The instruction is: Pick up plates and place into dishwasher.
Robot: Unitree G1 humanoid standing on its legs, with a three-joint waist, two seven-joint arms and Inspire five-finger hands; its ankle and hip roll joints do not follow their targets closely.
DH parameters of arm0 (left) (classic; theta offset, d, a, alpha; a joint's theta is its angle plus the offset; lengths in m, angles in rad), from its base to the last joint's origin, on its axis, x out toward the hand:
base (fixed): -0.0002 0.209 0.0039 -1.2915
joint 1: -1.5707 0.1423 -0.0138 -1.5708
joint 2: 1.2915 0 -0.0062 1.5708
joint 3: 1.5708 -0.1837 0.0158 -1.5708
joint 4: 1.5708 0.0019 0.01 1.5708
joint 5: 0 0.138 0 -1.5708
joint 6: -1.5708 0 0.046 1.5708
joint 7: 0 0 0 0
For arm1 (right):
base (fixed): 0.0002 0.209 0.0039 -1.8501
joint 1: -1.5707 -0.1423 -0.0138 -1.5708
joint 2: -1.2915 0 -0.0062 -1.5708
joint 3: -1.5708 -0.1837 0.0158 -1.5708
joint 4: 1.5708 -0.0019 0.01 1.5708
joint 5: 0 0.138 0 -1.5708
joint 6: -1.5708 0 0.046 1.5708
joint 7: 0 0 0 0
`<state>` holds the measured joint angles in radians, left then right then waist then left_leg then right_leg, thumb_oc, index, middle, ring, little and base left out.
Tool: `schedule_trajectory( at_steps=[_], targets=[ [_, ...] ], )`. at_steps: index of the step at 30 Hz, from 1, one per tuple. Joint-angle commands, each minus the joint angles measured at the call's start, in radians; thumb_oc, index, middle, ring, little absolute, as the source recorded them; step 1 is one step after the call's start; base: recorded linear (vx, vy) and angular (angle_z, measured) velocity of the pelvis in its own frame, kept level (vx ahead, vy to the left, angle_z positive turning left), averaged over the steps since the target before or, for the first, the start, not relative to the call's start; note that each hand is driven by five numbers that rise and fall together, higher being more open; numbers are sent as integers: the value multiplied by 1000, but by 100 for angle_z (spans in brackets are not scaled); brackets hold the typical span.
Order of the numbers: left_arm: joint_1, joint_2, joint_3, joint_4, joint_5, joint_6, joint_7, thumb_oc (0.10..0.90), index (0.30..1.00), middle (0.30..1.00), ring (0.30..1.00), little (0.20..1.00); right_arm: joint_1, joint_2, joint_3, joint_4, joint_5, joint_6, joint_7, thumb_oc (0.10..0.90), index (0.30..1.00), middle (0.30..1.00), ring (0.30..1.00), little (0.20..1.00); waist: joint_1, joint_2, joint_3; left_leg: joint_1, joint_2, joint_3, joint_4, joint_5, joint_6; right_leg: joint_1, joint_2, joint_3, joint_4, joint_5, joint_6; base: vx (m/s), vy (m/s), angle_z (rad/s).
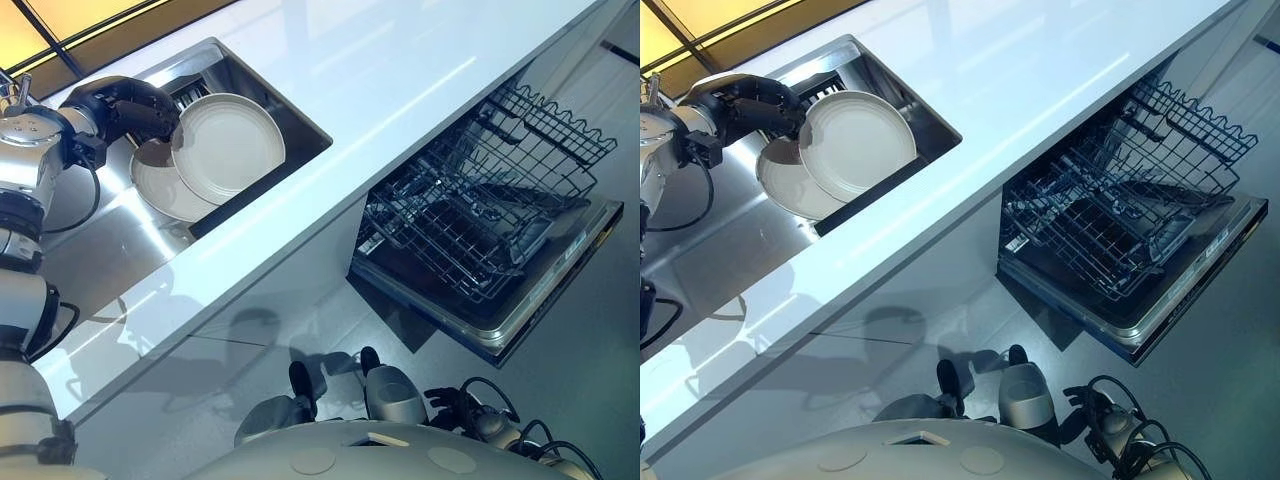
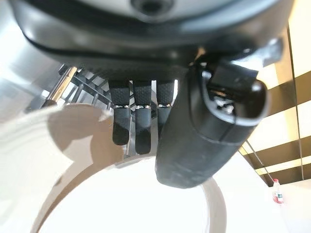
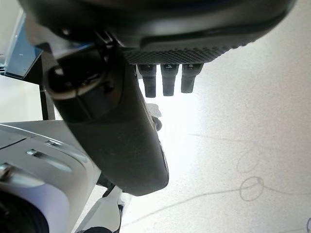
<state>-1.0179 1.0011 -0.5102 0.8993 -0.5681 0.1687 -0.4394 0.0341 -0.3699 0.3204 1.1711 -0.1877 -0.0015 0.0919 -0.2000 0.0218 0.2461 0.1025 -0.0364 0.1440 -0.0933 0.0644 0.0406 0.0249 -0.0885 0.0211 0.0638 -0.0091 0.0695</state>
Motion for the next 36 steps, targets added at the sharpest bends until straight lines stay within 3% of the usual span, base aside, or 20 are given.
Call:
schedule_trajectory(
  at_steps=[1,7,9,11,13,15,16,24,36],
  targets=[
    [-154,-18,9,-40,-42,-91,-30,218,401,401,401,318,22,-57,7,1,3,-11,-20,800,900,900,900,900,-29,35,-50,18,-47,12,50,-147,51,-141,36,45,59,99,72,0,0,0],
    [-158,-2,7,-43,-37,-110,-18,169,359,359,359,269,25,-60,-4,-24,47,-50,-65,800,900,900,900,900,-26,33,-56,21,-44,8,45,-144,49,-130,41,43,49,89,73,-21,-30,1],
    [-159,9,9,-65,-44,-125,4,100,300,300,300,200,20,-74,-23,-94,95,-94,-82,800,900,900,900,900,-25,31,-58,23,-43,6,44,-142,47,-122,42,41,43,85,72,-48,-55,2],
    [-142,16,29,-102,-55,-126,25,111,309,309,309,211,17,-92,-42,-216,160,-95,-79,800,900,900,900,900,-27,28,-57,24,-43,1,43,-141,46,-116,45,43,38,79,67,-59,-33,3],
    [-116,18,55,-132,-43,-121,30,218,401,401,401,318,22,-97,-51,-303,173,-81,-81,800,900,900,900,900,-29,26,-59,25,-42,-1,43,-141,46,-112,48,46,34,74,63,-57,-19,1],
    [-91,21,74,-149,-37,-118,24,468,615,615,615,568,31,-102,-54,-385,166,-93,-90,800,900,900,900,900,-32,25,-63,26,-42,-1,39,-140,44,-107,51,48,31,73,61,-63,-25,1],
    [-85,25,74,-146,-45,-111,9,800,900,900,900,900,33,-105,-52,-421,137,-104,-99,800,900,900,900,900,-33,25,-69,29,-39,1,32,-137,43,-103,55,49,27,68,59,-77,-39,1],
    [-63,-10,49,-133,-112,-80,-79,800,900,900,900,900,17,-121,-20,-493,66,-78,-96,800,900,900,900,900,-35,25,-86,43,-36,-2,19,-134,39,-85,66,43,19,49,51,-24,-26,1],
    [-66,-51,10,-125,-96,-86,-98,800,900,900,900,900,20,-117,-8,-468,48,-66,-103,800,900,900,900,900,-41,30,-87,36,-34,6,19,-127,37,-72,69,44,10,43,49,-8,-4,0]
  ],
)
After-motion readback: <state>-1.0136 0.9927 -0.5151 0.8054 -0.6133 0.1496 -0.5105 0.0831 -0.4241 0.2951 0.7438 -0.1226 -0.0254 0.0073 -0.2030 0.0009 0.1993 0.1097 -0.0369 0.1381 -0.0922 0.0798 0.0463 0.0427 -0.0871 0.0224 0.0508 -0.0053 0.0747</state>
